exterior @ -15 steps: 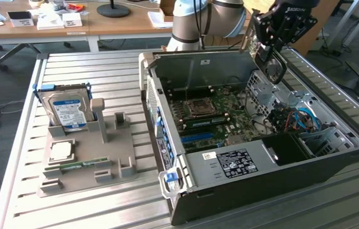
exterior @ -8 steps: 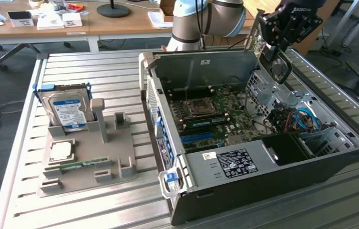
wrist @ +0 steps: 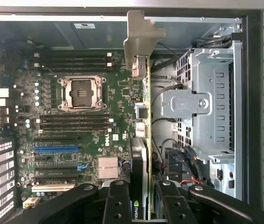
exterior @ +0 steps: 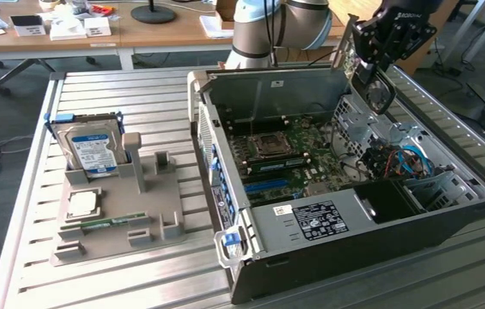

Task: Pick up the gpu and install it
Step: 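Pick up the gpu and move the gpu toward the slot, then insert the gpu into the slot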

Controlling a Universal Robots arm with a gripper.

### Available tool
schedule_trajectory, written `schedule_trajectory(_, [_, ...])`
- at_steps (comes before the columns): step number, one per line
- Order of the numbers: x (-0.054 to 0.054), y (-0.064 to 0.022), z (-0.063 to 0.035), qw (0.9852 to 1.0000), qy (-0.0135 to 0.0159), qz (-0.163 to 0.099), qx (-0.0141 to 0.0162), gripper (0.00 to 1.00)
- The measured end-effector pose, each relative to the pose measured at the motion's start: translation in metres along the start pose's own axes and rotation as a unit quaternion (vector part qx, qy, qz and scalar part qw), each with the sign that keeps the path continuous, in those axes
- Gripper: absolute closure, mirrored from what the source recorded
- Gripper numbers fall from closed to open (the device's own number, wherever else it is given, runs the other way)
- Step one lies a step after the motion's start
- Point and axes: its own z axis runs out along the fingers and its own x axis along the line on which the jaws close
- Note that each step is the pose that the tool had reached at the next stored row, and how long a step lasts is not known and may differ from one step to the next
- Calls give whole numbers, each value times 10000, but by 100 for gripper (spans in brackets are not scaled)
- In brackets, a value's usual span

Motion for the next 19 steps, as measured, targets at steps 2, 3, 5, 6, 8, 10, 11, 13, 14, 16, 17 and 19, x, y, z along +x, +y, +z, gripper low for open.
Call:
schedule_trajectory(2, [1,-1,21,10000,0,0,1,73])
schedule_trajectory(3, [1,-2,27,10000,0,0,1,73])
schedule_trajectory(5, [1,-2,28,10000,0,0,2,73])
schedule_trajectory(6, [1,-2,28,10000,0,0,1,73])
schedule_trajectory(8, [1,-2,28,10000,0,0,1,73])
schedule_trajectory(10, [-12,-1,30,10000,0,-1,0,73])
schedule_trajectory(11, [-20,-1,31,10000,0,0,0,73])
schedule_trajectory(13, [-27,0,31,10000,0,0,0,73])
schedule_trajectory(14, [-27,0,30,10000,0,0,1,73])
schedule_trajectory(16, [-28,-1,30,10000,0,0,1,73])
schedule_trajectory(17, [-28,-1,30,10000,0,0,1,73])
schedule_trajectory(19, [-28,-1,30,10000,0,0,1,73])
